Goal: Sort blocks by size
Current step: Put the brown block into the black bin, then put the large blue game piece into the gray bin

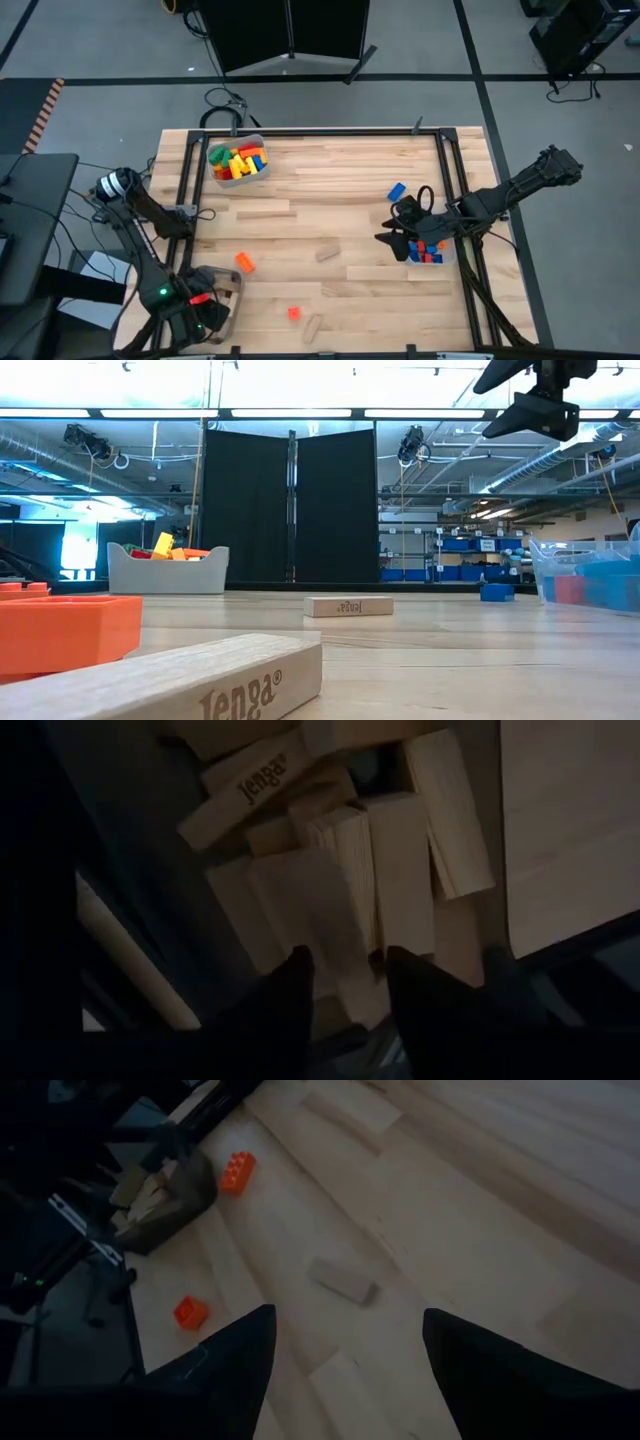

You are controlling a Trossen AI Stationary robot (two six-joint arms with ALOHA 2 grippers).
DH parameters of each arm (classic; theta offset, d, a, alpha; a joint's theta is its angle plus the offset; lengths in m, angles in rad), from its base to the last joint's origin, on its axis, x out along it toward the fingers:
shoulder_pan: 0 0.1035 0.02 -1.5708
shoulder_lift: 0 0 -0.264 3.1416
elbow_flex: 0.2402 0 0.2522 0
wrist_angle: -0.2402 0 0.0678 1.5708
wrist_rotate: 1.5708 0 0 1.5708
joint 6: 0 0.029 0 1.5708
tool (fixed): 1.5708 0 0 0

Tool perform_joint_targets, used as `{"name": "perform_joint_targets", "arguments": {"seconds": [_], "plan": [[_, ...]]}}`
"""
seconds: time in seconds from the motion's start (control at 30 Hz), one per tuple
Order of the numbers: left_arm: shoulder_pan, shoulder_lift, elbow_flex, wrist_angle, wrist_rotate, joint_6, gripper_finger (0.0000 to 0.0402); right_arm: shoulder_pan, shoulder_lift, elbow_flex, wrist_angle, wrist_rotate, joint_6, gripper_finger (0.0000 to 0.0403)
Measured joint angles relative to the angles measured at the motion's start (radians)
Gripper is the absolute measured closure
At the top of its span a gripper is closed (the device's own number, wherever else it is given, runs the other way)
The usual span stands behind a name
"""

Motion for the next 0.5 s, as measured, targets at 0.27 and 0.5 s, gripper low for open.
{"name": "perform_joint_targets", "arguments": {"seconds": [0.27, 0.5], "plan": [[0.000, 0.000, 0.000, -0.023, 0.001, 0.021, 0.0220, 0.003, 0.000, 0.000, -0.001, 0.001, -0.036, 0.0138], [0.000, 0.000, 0.000, 0.014, 0.006, 0.123, 0.0214, 0.003, 0.000, 0.000, -0.001, 0.002, -0.119, 0.0140]]}}
